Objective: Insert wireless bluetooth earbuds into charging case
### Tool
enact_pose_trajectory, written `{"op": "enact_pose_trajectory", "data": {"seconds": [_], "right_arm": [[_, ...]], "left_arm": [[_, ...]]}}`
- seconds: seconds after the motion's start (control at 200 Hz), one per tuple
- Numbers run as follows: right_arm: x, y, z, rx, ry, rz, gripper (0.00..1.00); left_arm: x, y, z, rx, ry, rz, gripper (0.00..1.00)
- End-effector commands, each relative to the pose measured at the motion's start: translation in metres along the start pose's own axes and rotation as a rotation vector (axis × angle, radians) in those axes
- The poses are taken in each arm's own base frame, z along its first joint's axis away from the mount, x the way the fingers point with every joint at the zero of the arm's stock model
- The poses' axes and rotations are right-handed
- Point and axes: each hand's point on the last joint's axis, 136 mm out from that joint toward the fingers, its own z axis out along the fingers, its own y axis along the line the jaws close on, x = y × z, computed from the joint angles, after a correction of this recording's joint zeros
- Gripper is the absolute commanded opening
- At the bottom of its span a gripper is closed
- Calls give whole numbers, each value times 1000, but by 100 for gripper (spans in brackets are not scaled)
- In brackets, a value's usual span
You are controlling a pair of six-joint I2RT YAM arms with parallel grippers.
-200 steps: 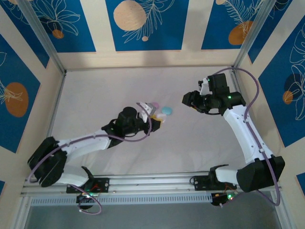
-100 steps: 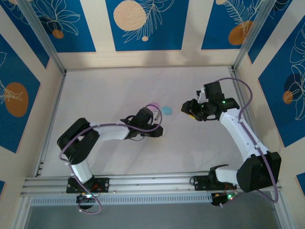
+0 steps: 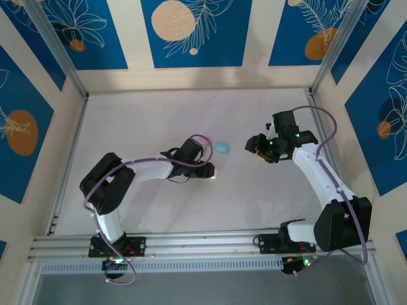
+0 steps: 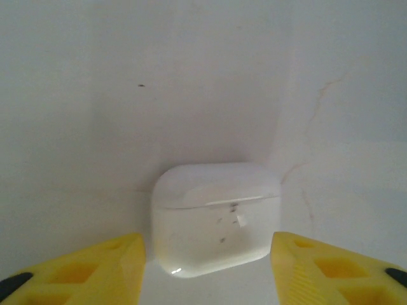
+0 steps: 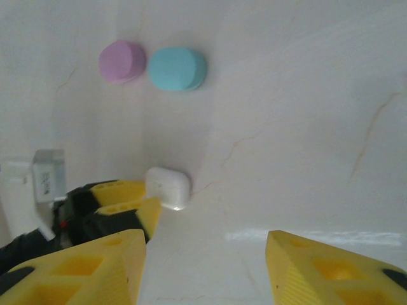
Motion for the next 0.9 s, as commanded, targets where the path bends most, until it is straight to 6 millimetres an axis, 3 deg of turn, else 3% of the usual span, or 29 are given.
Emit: {"op": "enact_pose_trajectory", "data": {"seconds": [0.0, 0.125, 0.315, 0.405, 0.455, 0.56, 0.65, 0.75, 0.85, 0.895], "right_arm": [[-17, -34, -4, 157, -103, -16, 57], [-49, -69, -9, 342, -310, -152, 64], [-87, -91, 21, 403, -509, -376, 73], [-87, -85, 40, 318, -559, -478, 73], [-87, -72, 43, 220, -626, -553, 72], [-75, -54, 47, 67, -749, -687, 72], [-70, -42, 45, 14, -783, -769, 72], [-67, -38, 47, -45, -768, -780, 72], [-71, -41, 55, -68, -805, -765, 72], [-77, -53, 58, -39, -787, -711, 72]], "left_arm": [[-8, 15, -21, -84, -25, 30, 61], [-27, 26, -57, -175, -151, 100, 69], [-70, 68, -131, -390, -426, 227, 79], [-84, 95, -165, -496, -557, 274, 92], [-86, 115, -178, -551, -621, 270, 98], [-91, 150, -203, -630, -738, 250, 100], [-90, 168, -213, -684, -767, 263, 100], [-89, 186, -209, -712, -763, 258, 100], [-95, 187, -203, -713, -742, 301, 100], [-100, 188, -203, -724, -750, 317, 100]]}}
